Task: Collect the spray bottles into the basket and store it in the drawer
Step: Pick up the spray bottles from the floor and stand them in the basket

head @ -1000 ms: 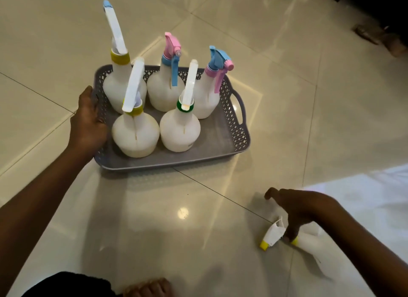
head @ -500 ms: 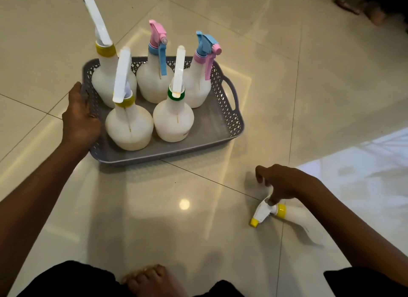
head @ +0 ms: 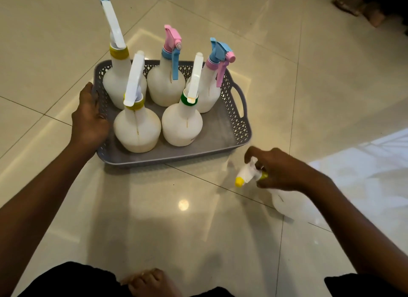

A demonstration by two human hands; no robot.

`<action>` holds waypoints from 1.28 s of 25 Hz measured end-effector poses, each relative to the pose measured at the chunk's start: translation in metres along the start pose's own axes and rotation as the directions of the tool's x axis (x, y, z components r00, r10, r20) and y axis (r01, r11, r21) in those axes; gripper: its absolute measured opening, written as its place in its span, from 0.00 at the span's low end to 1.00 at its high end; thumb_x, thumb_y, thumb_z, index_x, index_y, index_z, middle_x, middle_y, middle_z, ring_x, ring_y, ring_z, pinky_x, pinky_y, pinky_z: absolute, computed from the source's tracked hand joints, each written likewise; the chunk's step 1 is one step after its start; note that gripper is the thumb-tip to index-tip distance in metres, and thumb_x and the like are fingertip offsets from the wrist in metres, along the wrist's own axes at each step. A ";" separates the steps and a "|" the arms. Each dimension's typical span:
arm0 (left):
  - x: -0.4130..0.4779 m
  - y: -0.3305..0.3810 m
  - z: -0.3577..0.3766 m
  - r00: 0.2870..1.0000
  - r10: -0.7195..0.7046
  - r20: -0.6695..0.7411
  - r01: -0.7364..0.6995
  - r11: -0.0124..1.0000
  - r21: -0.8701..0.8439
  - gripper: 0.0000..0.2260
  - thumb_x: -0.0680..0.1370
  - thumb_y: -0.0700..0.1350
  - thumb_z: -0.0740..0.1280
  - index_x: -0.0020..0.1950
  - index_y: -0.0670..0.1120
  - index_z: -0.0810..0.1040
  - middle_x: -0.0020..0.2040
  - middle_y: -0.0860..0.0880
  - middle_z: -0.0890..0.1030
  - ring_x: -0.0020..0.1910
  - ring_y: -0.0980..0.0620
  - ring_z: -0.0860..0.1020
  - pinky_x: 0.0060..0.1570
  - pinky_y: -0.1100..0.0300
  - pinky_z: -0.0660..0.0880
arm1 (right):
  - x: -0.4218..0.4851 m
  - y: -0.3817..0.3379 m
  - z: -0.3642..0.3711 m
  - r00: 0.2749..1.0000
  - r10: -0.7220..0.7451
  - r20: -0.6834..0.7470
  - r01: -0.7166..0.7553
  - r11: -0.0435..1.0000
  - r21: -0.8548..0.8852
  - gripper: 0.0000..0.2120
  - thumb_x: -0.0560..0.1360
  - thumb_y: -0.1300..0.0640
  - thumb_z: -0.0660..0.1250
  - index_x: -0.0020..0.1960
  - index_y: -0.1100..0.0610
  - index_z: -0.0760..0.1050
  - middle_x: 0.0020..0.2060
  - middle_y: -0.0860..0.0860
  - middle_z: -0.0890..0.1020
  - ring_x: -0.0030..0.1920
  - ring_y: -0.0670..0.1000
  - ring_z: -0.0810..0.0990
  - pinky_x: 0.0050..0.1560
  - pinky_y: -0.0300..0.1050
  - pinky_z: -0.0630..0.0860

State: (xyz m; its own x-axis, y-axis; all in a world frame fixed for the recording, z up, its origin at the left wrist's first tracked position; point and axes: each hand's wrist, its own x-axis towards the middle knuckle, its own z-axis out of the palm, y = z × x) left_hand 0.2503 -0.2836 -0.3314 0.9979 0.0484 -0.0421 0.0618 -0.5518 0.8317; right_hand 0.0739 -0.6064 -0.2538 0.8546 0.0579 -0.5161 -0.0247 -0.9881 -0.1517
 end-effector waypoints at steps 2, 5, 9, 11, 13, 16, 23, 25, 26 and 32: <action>0.000 0.001 -0.001 1.000 -0.003 0.004 0.003 1.000 -0.002 0.27 0.77 0.41 0.62 0.75 0.49 0.56 0.71 0.45 0.70 0.69 0.43 0.67 0.64 0.58 0.63 | -0.007 -0.016 -0.043 0.978 -0.084 -0.189 0.105 0.989 0.102 0.25 0.65 0.60 0.75 0.58 0.53 0.70 0.40 0.47 0.82 0.36 0.45 0.77 0.40 0.35 0.73; -0.002 0.004 -0.002 1.000 0.008 0.014 -0.008 1.000 0.008 0.28 0.77 0.43 0.63 0.75 0.48 0.55 0.71 0.44 0.69 0.69 0.40 0.67 0.65 0.54 0.64 | -0.025 -0.032 -0.097 0.881 -0.048 -0.470 0.189 0.948 0.258 0.25 0.65 0.60 0.76 0.59 0.51 0.72 0.43 0.48 0.83 0.42 0.40 0.82 0.44 0.23 0.73; -0.004 0.008 -0.003 1.000 0.003 0.024 -0.003 1.000 -0.005 0.28 0.77 0.44 0.63 0.75 0.48 0.55 0.71 0.42 0.69 0.69 0.39 0.67 0.64 0.53 0.64 | -0.019 -0.031 -0.108 0.741 0.092 -0.665 0.278 0.860 0.428 0.25 0.67 0.65 0.73 0.61 0.53 0.70 0.48 0.52 0.82 0.52 0.49 0.82 0.54 0.40 0.79; -0.005 0.008 -0.004 0.999 0.004 0.033 -0.003 1.000 -0.016 0.29 0.76 0.46 0.64 0.75 0.48 0.55 0.71 0.42 0.69 0.69 0.39 0.67 0.64 0.54 0.64 | -0.003 -0.030 -0.099 0.686 0.107 -0.720 0.243 0.899 0.365 0.25 0.68 0.63 0.73 0.61 0.50 0.69 0.50 0.49 0.82 0.52 0.48 0.81 0.54 0.38 0.77; -0.006 0.008 -0.004 0.999 0.004 0.035 -0.003 1.000 -0.016 0.29 0.76 0.45 0.63 0.75 0.48 0.55 0.71 0.42 0.69 0.69 0.39 0.67 0.64 0.53 0.64 | 0.018 -0.029 -0.085 0.688 0.129 -0.714 0.234 0.892 0.386 0.24 0.69 0.62 0.72 0.61 0.49 0.69 0.50 0.47 0.82 0.51 0.48 0.80 0.52 0.36 0.75; -0.006 0.009 -0.003 1.000 0.001 0.024 -0.001 1.000 -0.005 0.27 0.78 0.43 0.61 0.75 0.47 0.55 0.71 0.41 0.69 0.69 0.38 0.67 0.64 0.53 0.65 | 0.046 -0.030 -0.063 0.736 0.148 -0.661 0.234 0.860 0.453 0.24 0.69 0.63 0.71 0.62 0.51 0.69 0.49 0.47 0.81 0.47 0.48 0.79 0.48 0.35 0.75; -0.003 0.007 -0.001 1.000 0.002 0.011 -0.002 1.000 0.007 0.27 0.78 0.41 0.61 0.75 0.46 0.55 0.71 0.41 0.69 0.68 0.39 0.68 0.63 0.53 0.65 | 0.083 -0.031 -0.057 0.708 0.105 -0.698 0.283 0.864 0.417 0.23 0.70 0.66 0.68 0.62 0.56 0.69 0.47 0.43 0.77 0.39 0.31 0.75 0.38 0.19 0.66; -0.003 0.006 -0.002 1.000 0.001 0.015 -0.001 1.000 0.003 0.28 0.78 0.40 0.61 0.75 0.46 0.55 0.71 0.42 0.69 0.68 0.39 0.68 0.63 0.54 0.65 | 0.090 -0.032 -0.062 0.704 0.085 -0.705 0.287 0.874 0.392 0.23 0.70 0.66 0.68 0.63 0.57 0.68 0.48 0.44 0.76 0.39 0.37 0.75 0.39 0.19 0.66; -0.003 0.006 -0.002 1.000 0.002 0.017 -0.001 1.000 -0.002 0.28 0.78 0.40 0.61 0.75 0.47 0.55 0.71 0.41 0.69 0.68 0.39 0.68 0.63 0.54 0.65 | 0.093 -0.033 -0.063 0.704 0.080 -0.706 0.289 0.875 0.388 0.23 0.70 0.67 0.68 0.63 0.58 0.68 0.48 0.44 0.76 0.39 0.39 0.75 0.39 0.19 0.66; -0.003 0.007 -0.002 1.000 -0.008 0.029 0.008 1.000 -0.013 0.29 0.77 0.40 0.62 0.75 0.47 0.55 0.71 0.42 0.69 0.68 0.39 0.68 0.64 0.54 0.65 | 0.091 -0.034 -0.066 0.728 0.065 -0.683 0.287 0.875 0.390 0.23 0.70 0.68 0.68 0.63 0.58 0.68 0.45 0.40 0.75 0.40 0.30 0.75 0.39 0.18 0.65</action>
State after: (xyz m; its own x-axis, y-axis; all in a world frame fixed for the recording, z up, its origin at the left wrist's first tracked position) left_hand 0.2477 -0.2855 -0.3246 0.9975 0.0285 -0.0645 0.0697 -0.5406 0.8384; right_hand 0.1868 -0.5768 -0.2397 0.9745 -0.1194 0.1901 0.0218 -0.7926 -0.6094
